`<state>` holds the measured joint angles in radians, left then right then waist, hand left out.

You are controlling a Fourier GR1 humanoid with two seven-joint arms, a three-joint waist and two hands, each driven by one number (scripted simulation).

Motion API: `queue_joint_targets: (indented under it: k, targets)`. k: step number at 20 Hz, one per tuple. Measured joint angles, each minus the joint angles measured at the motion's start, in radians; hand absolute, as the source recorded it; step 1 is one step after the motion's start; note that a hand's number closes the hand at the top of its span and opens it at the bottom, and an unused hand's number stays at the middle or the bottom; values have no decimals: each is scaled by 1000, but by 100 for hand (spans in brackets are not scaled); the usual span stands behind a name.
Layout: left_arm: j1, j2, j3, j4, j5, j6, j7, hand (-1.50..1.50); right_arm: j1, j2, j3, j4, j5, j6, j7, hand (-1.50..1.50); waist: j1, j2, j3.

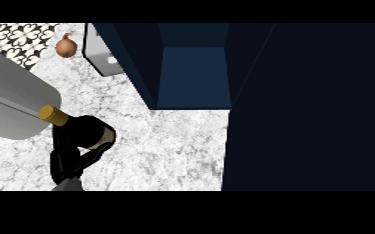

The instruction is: Pick up the wine, place it into the cabinet and close the cabinet

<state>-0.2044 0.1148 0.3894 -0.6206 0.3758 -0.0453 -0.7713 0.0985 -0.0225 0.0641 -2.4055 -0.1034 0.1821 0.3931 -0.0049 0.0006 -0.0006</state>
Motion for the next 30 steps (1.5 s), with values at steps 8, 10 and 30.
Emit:
queue_joint_targets:
  k: [8,10,30]
  targets:
    - [-71,24,4,154,25,-66,-80,150,30,-18,-53,-11,-45,30,-8,-150,-2,0,1]
    - [-83,31,-1,191,19,-92,-117,150,30,-13,-47,-11,-45,28,-4,-150,-3,-2,3]
    - [35,69,-219,109,-124,-280,-143,150,-13,-9,-45,32,-19,6,-3,-150,9,-10,13]
